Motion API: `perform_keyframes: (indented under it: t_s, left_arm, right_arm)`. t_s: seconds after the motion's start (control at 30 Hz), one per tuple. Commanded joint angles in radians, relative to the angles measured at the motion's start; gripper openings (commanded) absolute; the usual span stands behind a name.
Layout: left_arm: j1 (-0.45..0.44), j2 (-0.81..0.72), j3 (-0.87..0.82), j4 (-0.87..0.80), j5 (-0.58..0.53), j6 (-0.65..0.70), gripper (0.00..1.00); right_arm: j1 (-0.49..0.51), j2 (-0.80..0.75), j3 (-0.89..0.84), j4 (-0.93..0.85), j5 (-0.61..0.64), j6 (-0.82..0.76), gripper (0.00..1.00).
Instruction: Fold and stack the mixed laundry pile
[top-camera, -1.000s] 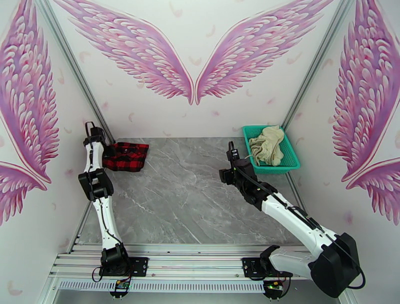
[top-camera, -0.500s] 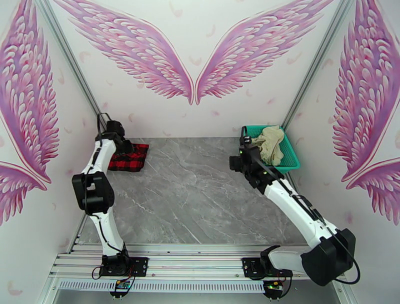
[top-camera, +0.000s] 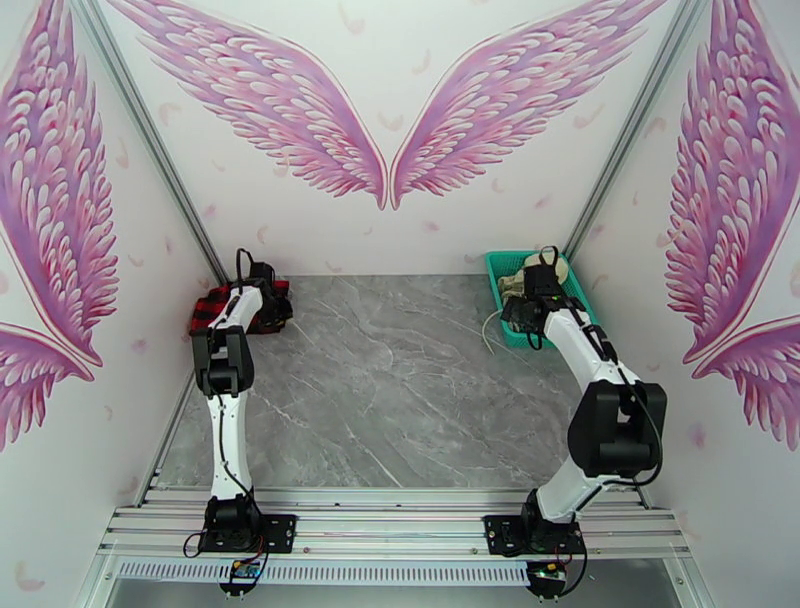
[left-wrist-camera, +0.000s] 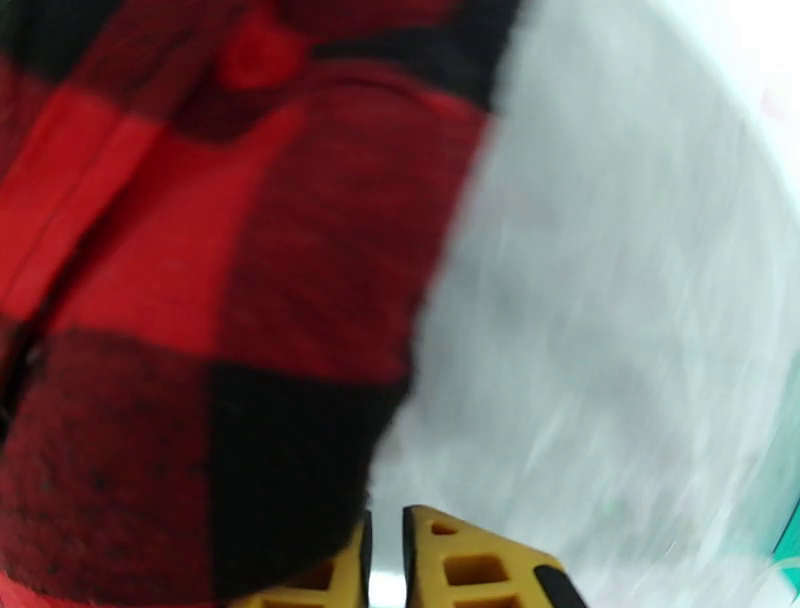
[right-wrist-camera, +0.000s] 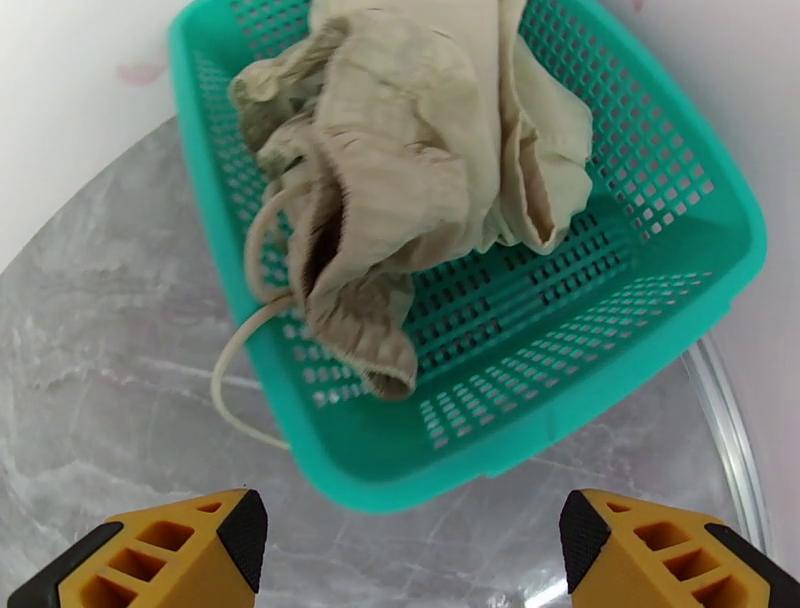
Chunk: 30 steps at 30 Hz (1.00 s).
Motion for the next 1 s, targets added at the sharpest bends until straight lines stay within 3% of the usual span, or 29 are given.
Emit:
perform_keyframes:
  t_s: [0.0,0.2,0.3,0.4,0.5,0.57,0.73,0.97]
  left_arm:
    - [0.012,0.074,0.093,-0.022,0.036,-0.029,0.19]
    - [0.021,0.074,0.165,-0.031,0.055,-0.018,0.31]
    - [-0.005,-0.002,0.159,-0.065,0.038,0.040,0.41]
    - [-0.036,-0.132,0.031,-0.008,0.069,0.049,0.49]
    - [-0.076,-0.275,-0.114,0.039,0.109,0.059,0.50]
    - [-0.103,-0.381,-0.219,0.078,0.130,0.064,0.50]
    - [-0.154,-0.595,-0.487,0.156,0.159,0.057,0.50]
    - [-0.197,-0.847,-0.830,0.311,0.225,0.063,0.50]
  right_arm:
    - [-0.003,0.071,0.095,0.047,0.001,0.054,0.83]
    - [-0.016,0.212,0.178,0.059,0.027,0.100,0.78]
    - [-0.018,0.258,0.200,0.077,0.013,0.086,0.73]
    - [-0.016,0.279,0.190,0.100,0.021,0.079,0.54]
    - [-0.018,0.264,0.156,0.137,0.034,0.067,0.34]
    - [-0.017,0.229,0.119,0.165,0.048,0.058,0.21]
    - [-0.008,0.063,-0.032,0.265,0.057,0.039,0.00]
    - [0.068,-0.277,-0.255,0.340,0.000,-0.015,0.00]
